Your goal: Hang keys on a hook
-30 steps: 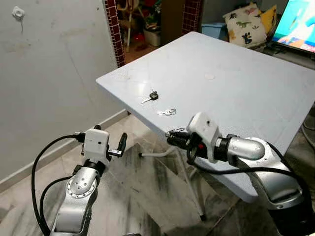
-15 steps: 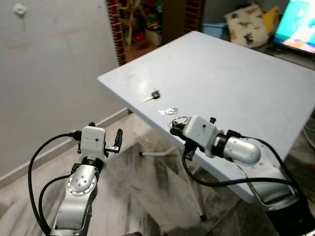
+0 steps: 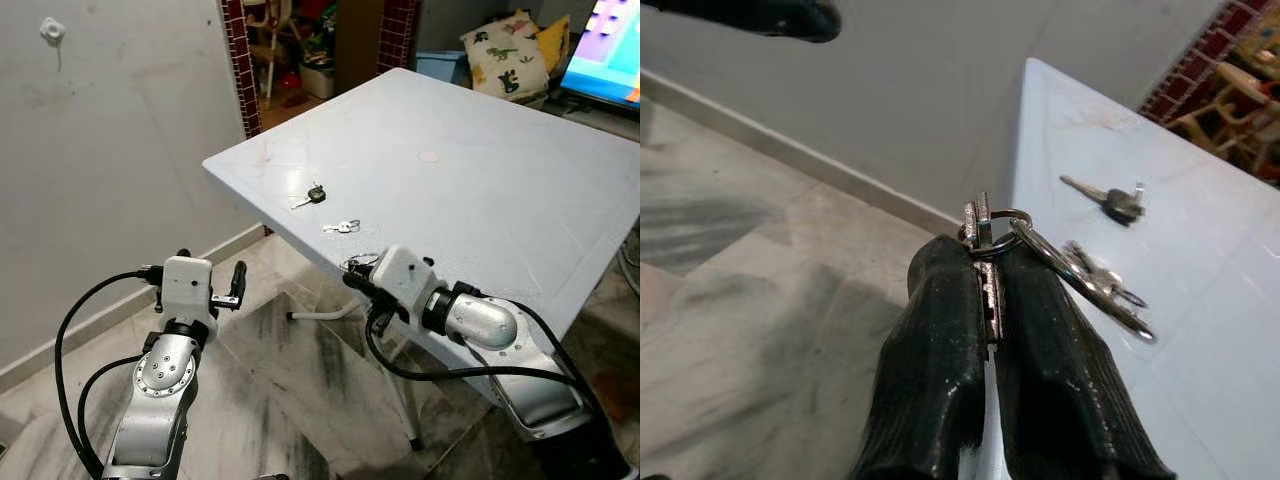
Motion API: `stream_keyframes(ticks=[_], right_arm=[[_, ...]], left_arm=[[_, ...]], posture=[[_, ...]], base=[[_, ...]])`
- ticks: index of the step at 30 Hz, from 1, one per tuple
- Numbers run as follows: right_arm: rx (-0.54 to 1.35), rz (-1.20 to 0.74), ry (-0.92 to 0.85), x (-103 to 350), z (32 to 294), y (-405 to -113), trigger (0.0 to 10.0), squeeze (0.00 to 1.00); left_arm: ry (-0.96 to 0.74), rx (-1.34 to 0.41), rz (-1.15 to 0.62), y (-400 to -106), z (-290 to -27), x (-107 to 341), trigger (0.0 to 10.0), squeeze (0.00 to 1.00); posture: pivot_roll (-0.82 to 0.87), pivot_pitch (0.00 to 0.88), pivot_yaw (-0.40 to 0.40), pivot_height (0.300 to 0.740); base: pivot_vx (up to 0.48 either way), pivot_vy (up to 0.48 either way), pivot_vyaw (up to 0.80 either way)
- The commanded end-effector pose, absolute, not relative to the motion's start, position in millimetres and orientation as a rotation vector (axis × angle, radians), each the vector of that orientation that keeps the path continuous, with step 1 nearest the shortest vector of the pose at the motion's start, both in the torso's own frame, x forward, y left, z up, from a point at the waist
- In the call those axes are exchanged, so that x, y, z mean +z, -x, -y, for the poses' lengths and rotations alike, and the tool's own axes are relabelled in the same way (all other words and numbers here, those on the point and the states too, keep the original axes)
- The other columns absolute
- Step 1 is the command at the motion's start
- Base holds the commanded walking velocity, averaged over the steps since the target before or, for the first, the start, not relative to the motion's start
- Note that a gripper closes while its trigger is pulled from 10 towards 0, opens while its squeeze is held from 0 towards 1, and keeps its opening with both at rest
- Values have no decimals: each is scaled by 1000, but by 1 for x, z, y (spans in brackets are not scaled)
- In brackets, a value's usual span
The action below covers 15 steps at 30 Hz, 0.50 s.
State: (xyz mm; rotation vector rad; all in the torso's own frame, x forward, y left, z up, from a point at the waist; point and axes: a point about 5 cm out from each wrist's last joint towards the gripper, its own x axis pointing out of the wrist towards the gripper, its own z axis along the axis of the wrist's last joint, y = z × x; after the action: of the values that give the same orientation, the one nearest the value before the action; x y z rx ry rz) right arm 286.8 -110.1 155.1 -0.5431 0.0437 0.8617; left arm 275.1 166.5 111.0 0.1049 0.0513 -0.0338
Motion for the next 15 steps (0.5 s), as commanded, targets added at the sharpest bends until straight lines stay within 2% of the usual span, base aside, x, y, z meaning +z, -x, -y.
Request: stream_keyframes(ticks=[1, 15], right_arm=[[841, 3, 543, 166, 110, -291, 10000, 0], [612, 27, 442, 171, 111, -305, 10000, 0]], left_arm=[[-97, 3, -73, -276, -173, 109, 10000, 0], [-53, 41, -138, -277, -179, 103, 10000, 0]], posture=[[-35, 31, 67, 740], [-35, 38, 70, 740]], base=[[0, 0, 0], [0, 0, 0]])
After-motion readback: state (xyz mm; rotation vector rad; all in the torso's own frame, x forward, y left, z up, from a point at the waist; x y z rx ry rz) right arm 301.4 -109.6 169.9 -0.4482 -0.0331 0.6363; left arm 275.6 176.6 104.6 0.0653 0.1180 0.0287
